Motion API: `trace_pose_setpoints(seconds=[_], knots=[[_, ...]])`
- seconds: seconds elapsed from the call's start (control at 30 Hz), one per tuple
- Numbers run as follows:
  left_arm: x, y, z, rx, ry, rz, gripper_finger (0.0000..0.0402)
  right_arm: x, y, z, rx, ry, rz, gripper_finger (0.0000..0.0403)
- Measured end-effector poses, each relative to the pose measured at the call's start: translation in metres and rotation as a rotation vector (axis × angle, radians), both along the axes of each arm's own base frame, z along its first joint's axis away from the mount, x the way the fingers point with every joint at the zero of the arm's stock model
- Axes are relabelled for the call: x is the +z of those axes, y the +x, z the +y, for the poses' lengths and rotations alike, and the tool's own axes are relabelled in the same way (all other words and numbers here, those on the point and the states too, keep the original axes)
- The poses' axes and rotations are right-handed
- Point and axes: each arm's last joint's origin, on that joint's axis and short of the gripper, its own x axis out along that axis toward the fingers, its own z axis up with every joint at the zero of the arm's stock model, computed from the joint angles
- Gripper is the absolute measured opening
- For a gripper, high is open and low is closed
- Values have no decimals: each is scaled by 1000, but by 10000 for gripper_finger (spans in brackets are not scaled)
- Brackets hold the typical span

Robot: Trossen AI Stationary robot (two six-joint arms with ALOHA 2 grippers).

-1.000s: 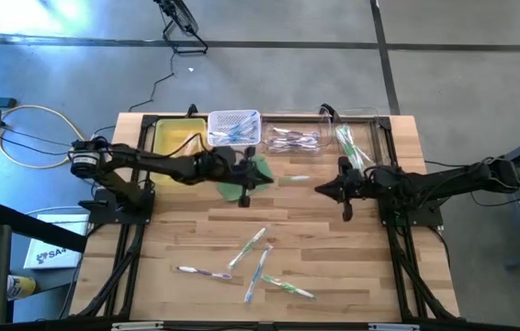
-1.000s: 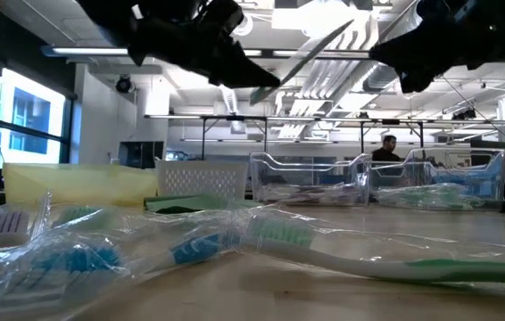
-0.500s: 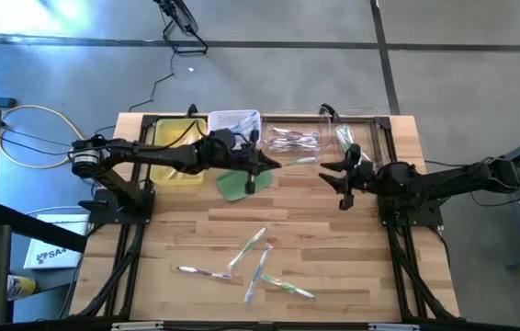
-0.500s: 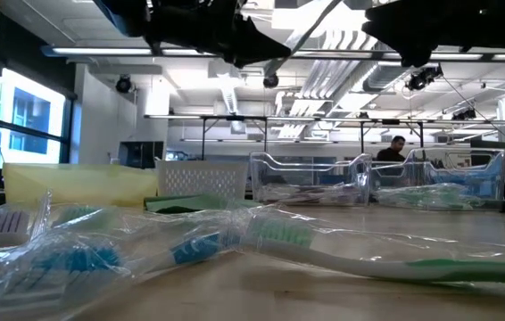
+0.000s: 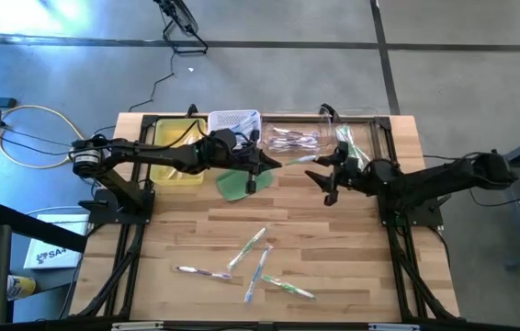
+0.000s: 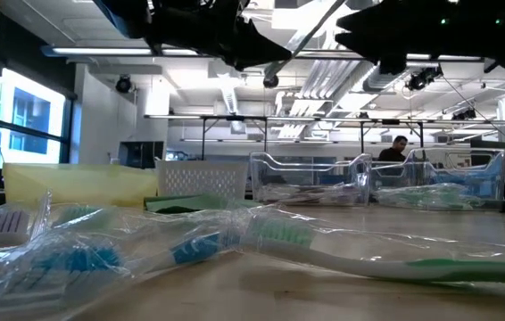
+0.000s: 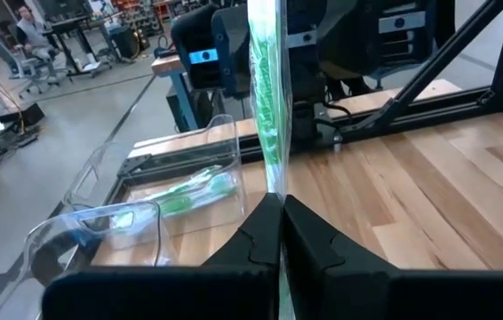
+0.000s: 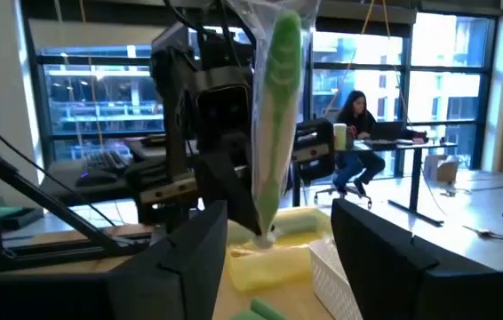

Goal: Pick & Place Toothbrushes
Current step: Put the green toothbrush into the right transparent bin

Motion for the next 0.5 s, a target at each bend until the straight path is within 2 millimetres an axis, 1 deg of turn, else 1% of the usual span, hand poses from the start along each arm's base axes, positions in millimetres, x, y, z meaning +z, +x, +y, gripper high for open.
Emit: trace_pose_setpoints(seconds=[0.17, 0.37, 0.5], knots=[[-1, 0, 0, 0, -1, 7, 0, 1, 13, -5, -9, 10, 5, 196], [-1, 0, 0, 1, -2, 11, 0, 9, 24, -7, 66, -16, -30, 195], [-1, 0, 0, 1, -3, 13, 0, 11, 31, -8, 66, -16, -27, 195]])
